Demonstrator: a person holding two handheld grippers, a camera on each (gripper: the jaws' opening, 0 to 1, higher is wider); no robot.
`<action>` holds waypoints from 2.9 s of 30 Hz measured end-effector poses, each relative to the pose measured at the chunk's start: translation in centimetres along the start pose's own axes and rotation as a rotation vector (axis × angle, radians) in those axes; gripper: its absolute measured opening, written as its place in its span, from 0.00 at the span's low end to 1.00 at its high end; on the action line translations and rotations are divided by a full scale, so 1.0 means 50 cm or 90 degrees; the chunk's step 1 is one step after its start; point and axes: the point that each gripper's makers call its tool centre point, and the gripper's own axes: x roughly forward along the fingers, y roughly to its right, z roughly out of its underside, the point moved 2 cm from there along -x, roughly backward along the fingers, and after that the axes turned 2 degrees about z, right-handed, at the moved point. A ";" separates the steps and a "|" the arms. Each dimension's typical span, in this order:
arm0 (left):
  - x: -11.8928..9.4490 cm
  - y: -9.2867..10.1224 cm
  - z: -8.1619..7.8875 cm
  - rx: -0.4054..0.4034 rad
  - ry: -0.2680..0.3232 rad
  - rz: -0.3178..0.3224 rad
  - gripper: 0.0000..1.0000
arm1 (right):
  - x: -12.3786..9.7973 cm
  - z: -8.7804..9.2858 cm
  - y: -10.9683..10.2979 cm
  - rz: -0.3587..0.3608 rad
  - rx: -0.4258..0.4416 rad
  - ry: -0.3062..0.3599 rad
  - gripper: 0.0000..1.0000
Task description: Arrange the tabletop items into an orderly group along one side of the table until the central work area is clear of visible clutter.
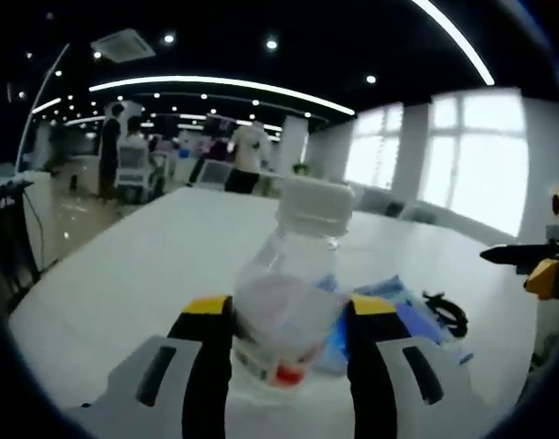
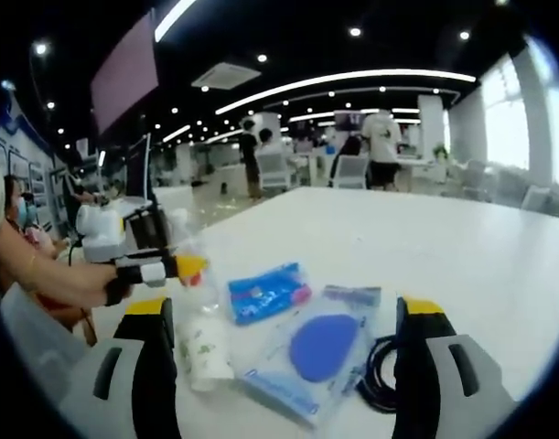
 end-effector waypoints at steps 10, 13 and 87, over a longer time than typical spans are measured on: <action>0.001 -0.001 -0.003 0.062 -0.018 0.028 0.43 | -0.001 0.002 0.008 0.009 0.005 -0.003 0.97; 0.001 0.000 -0.003 0.074 -0.021 0.040 0.42 | -0.001 0.001 0.008 0.008 0.006 -0.001 0.97; 0.126 -0.103 -0.064 0.174 -0.048 0.361 0.41 | -0.023 0.087 0.042 0.020 -0.013 -0.136 1.00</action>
